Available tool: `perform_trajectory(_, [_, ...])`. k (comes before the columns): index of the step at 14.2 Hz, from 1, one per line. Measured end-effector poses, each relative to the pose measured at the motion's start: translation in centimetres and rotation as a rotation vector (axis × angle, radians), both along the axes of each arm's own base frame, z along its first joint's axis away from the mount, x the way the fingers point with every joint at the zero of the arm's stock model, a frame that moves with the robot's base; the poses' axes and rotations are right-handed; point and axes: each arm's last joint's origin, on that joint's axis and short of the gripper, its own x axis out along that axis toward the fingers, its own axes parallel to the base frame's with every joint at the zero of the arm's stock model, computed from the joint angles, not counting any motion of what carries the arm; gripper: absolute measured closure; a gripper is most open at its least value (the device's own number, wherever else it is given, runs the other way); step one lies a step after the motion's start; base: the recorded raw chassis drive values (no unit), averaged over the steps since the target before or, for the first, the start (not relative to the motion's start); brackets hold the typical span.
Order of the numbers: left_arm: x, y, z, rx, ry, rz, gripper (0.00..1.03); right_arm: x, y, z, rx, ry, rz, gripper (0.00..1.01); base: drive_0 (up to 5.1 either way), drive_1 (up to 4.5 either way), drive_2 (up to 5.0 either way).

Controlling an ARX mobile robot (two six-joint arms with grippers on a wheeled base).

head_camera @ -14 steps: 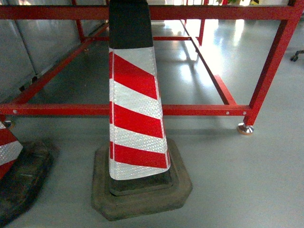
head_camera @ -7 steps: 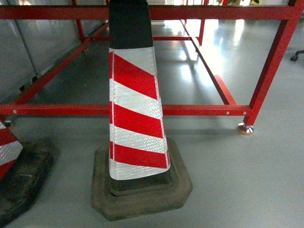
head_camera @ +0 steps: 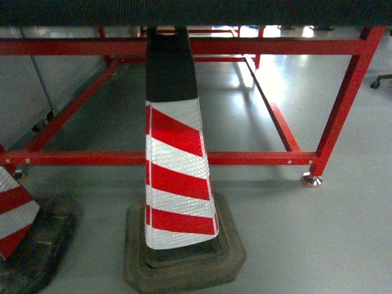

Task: Pick blue part to blue bin on bottom shelf

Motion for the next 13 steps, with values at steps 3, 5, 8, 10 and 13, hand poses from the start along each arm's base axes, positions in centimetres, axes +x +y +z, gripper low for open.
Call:
perform_trajectory(3, [0.0,0.01,0.01,0.0,-0.002,0.002,0.05,0.0,0.0,0.0,-0.001,0.0,0.002,0.03,0.0,0.0,0.0])
perform_trajectory(5, [0.0,0.0,0.01,0.0,-0.002,-0.001,0.05,0.0,0.0,0.01,0.001,-0.001,0.0,0.03,0.0,0.0,0.0])
perform_trajectory(8, [0.0,0.0,0.01,0.0,-0.001,-0.002,0.05,0.0,0.0,0.0,0.001,0.0,0.0,0.03,0.0,0.0,0.0])
perform_trajectory(10, [0.0,0.0,0.02,0.0,-0.002,0.0,0.05,0.0,0.0,0.0,-0.001,0.0,0.001,0.03,0.0,0.0,0.0])
perform_trajectory(13, [0.0,0.0,0.01,0.0,-0.001,-0.001,0.05,0.0,0.0,0.0,0.0,0.0,0.0,0.03,0.0,0.0,0.0])
